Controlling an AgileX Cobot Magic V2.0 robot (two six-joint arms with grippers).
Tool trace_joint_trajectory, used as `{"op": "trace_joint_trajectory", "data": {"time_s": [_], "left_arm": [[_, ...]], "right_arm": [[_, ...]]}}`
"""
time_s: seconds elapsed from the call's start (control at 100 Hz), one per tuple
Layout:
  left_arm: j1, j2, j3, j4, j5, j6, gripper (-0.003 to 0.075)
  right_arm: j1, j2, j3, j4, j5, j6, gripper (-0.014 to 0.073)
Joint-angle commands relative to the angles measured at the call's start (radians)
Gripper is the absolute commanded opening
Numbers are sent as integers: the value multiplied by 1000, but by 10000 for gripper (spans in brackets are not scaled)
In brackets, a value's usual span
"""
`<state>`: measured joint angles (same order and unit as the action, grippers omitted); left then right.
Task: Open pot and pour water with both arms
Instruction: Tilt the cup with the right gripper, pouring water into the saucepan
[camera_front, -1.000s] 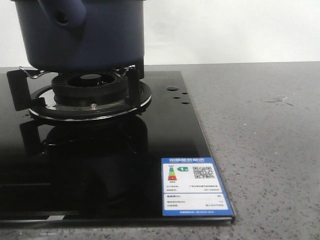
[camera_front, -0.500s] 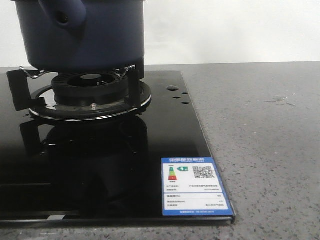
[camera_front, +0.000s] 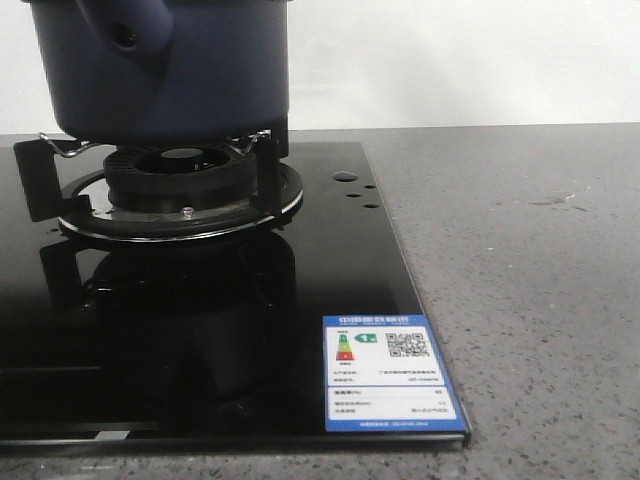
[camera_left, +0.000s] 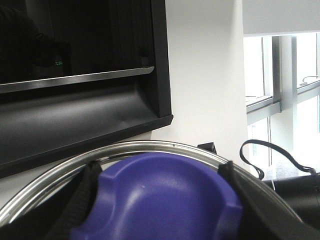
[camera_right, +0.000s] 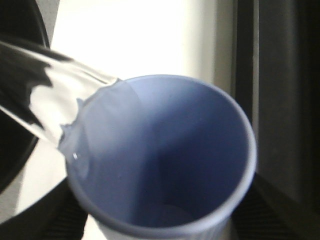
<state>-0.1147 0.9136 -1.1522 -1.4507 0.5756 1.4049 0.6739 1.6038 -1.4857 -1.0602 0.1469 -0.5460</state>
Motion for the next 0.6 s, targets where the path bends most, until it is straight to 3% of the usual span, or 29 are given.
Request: {"op": "trace_joint_trajectory", "data": {"time_s": [0.0, 0.18, 0.59], "left_arm": [[-8, -15, -30, -68, -14, -10, 250], [-8, -15, -30, -68, -9, -10, 250], [-8, -15, -10, -68, -9, -10, 250]], "right_arm": [[-5, -47, -42, -105, -66, -5, 298], [-7, -47, -42, -167, -72, -5, 298], [-7, -47, -42, -484, -74, -5, 298]]}}
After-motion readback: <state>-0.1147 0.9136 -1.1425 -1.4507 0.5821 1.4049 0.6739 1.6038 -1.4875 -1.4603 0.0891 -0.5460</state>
